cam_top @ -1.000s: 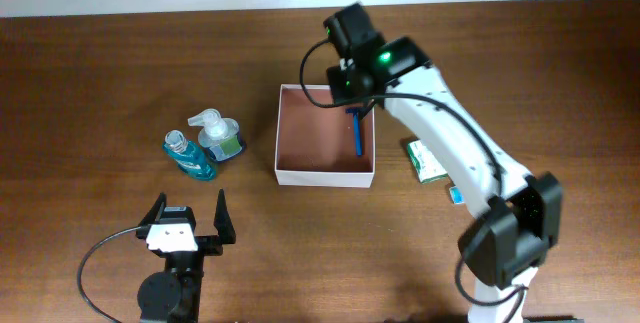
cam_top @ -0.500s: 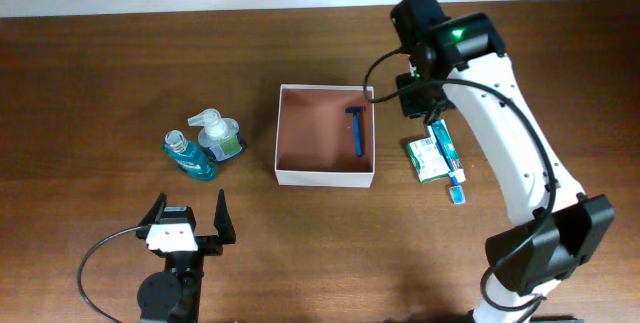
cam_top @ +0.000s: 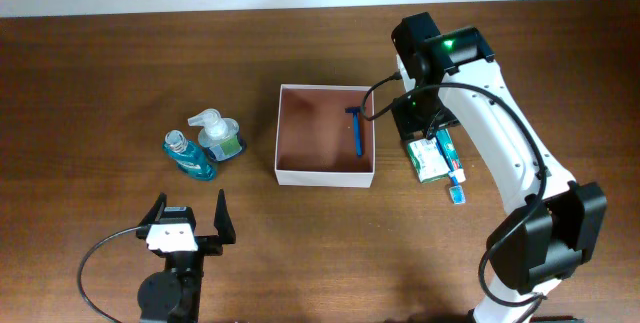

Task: Pack container
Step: 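Move the right gripper over the green-white soap bar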

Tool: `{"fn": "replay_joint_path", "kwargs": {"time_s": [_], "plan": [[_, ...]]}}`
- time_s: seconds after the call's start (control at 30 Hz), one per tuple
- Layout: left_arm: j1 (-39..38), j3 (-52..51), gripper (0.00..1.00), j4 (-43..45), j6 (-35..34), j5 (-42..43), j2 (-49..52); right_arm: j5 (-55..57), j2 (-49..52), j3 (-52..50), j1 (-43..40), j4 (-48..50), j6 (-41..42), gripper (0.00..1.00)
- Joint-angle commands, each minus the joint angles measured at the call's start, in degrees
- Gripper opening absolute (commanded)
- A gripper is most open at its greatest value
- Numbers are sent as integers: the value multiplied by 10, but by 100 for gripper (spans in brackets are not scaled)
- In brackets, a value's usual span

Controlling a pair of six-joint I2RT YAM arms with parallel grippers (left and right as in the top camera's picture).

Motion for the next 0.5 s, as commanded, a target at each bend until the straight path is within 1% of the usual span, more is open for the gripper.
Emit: {"fn": "replay_joint_path", "kwargs": {"time_s": [0.0, 0.33, 0.47], "plan": [[3, -5, 99, 2, -1, 6, -4, -43, 2, -2, -2, -4, -38, 67], [3, -5, 100, 2, -1, 6, -4, -56, 0, -2, -1, -19, -64, 67], [3, -5, 99, 2, -1, 6, -4, -59, -18, -2, 6, -30, -66, 67]]}}
